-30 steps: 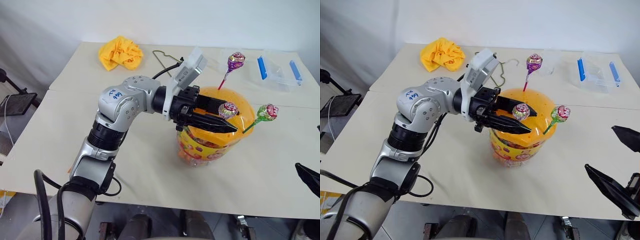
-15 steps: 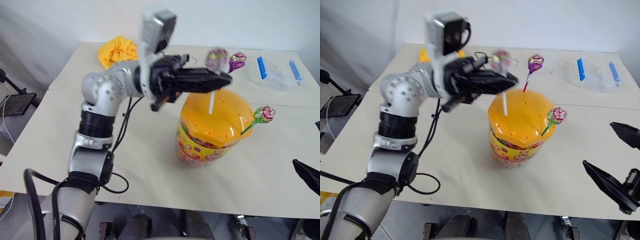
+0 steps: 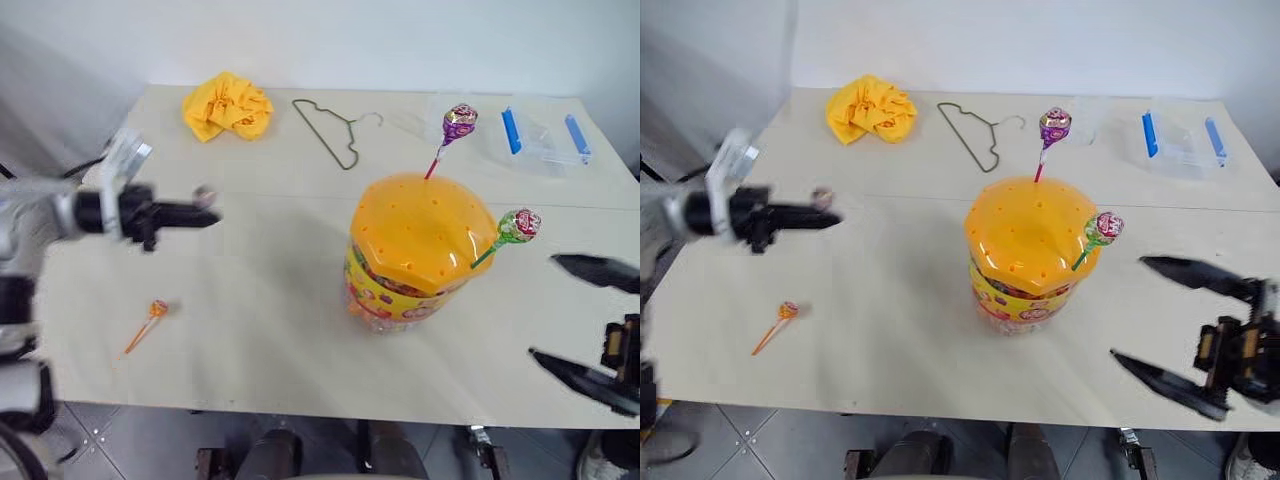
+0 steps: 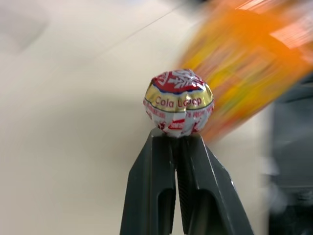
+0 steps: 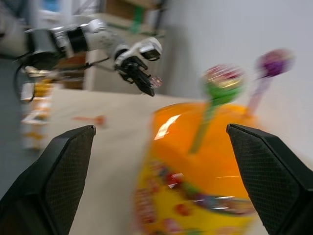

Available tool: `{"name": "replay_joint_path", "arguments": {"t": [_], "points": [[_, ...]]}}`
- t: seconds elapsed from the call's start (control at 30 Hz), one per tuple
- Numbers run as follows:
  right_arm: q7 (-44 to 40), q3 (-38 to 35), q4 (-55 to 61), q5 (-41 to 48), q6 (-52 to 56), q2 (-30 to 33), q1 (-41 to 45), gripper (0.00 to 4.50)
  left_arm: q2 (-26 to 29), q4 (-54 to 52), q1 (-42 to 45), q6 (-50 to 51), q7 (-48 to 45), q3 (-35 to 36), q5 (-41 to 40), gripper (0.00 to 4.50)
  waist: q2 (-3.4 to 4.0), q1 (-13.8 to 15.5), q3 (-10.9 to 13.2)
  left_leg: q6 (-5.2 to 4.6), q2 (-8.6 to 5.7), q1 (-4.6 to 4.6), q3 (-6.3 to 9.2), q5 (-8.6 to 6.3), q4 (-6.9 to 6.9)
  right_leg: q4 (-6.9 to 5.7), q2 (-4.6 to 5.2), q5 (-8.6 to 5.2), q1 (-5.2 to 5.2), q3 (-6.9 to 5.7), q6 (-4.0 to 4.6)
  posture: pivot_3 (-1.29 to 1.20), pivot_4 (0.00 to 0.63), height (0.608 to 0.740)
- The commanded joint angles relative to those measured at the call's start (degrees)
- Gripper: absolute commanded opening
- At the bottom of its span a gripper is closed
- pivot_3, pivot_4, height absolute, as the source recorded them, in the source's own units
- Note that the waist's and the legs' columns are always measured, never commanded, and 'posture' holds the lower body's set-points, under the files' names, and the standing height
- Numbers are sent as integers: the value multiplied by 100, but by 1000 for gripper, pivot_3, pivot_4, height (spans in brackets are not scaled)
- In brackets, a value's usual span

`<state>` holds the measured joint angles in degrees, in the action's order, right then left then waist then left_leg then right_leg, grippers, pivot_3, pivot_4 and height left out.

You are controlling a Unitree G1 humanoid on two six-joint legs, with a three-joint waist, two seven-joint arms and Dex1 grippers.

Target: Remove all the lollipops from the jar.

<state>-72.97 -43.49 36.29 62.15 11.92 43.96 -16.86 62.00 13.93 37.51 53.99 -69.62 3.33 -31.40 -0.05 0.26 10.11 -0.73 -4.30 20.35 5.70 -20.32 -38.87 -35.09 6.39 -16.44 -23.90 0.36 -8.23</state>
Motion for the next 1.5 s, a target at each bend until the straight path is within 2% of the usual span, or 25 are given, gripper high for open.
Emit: {"name": "replay_joint_path", "arguments": {"t": [0.03, 0.2, 0.33, 0.53, 0.6, 0.7, 0.8, 0.87, 0.97, 1.03, 1.13, 1.23, 1.5], "points": [[-449, 301, -281, -118, -59, 196, 287, 4500, 403, 102, -1109, -304, 355, 775, 297, 48, -1, 47, 0, -2, -1, 2, 1, -1, -4, 3, 5, 0, 3, 1, 0, 0, 150, 740], [-791, 608, -797, -493, -222, 161, 580, 4500, 531, 439, -2536, -685, 653, 1485, 565, 48, -7, 159, 3, -4, 0, 1, 11, -4, -7, 11, 14, -2, 13, 10, 4, 0, 150, 740], [-851, 667, -1009, -663, -253, 158, 672, 4500, 309, 516, -2839, -794, 830, 1843, 483, 1065, -7, 248, 3, -1, 1, 1, 19, -6, -7, 13, 17, -5, 15, 7, 9, 0, 150, 740], [-373, 474, -1134, -559, 22, 250, 818, 4500, -138, 834, -2744, -1483, 741, 1976, 446, 2915, -2, 225, 2, 3, 1, -3, 13, -8, -5, 6, 16, -5, 13, 5, 9, 0, 150, 740], [-274, 381, -1118, -494, 114, 276, 811, 4500, -187, 912, -2688, -1680, 616, 2007, 428, 3566, -4, 212, 3, 5, 4, -3, 13, -8, -5, 6, 15, -5, 12, 2, 10, 0, 150, 740], [123, 17, -951, -190, 498, 294, 571, 4500, -232, 1037, -2568, -2504, -167, 2260, 175, 4477, -4, 185, 3, 6, 5, -2, 13, -8, -5, 5, 15, -5, 11, 1, 10, 0, 150, 740], [549, -470, -784, 175, 874, 264, 268, 4500, -237, 852, -2340, -3179, -1066, 2536, -219, 4477, -4, 175, 3, 6, 4, -1, 14, -8, -3, 13, 18, -5, 13, 0, 11, 0, 150, 740], [749, -807, -741, 399, 1092, 220, 13, 4500, -209, 296, -2062, -2786, -1290, 2571, -690, 4477, -4, 182, 3, 6, 4, 1, 14, -9, -3, 15, 19, -5, 14, 1, 11, 0, 150, 740], [713, -1078, -593, 386, 1127, 123, -347, 4500, -493, -586, -1589, -2286, -1129, 2508, -1392, 4477, -6, 202, 2, 3, 4, 1, 21, -10, -7, 18, 21, -5, 22, 0, 10, 0, 150, 740], [859, -1090, -372, 536, 1140, 74, -384, 4500, -808, -907, -1317, -2239, -953, 2343, -1583, 4477, 3, 179, -3, 0, 4, -4, 17, -11, -8, 14, 20, -4, 26, 4, 9, 0, 150, 740], [1142, -854, 30, 755, 1189, 101, -251, 4500, -1156, -1143, -1061, -2198, -954, 2068, -1701, 4477, 15, 91, -6, 1, 3, -11, 12, -11, -7, 6, 16, -4, 25, 0, 8, 0, 150, 740], [1503, -334, 224, 825, 1219, 226, 247, 4500, -1355, -1349, -870, -2073, -1053, 1748, -1811, 4477, 11, -24, -4, 9, 16, -15, 0, -9, -5, -1, 1, -4, 20, -2, 8, 0, 150, 740], [2233, 890, 410, 719, 1362, 290, 1339, 4500, -1718, -1667, -608, -1989, -1189, 1218, -1903, 4477, 11, 4, -4, 9, 8, -8, 6, -9, -8, 4, 6, -4, 15, -6, 9, 0, 150, 740]]}}
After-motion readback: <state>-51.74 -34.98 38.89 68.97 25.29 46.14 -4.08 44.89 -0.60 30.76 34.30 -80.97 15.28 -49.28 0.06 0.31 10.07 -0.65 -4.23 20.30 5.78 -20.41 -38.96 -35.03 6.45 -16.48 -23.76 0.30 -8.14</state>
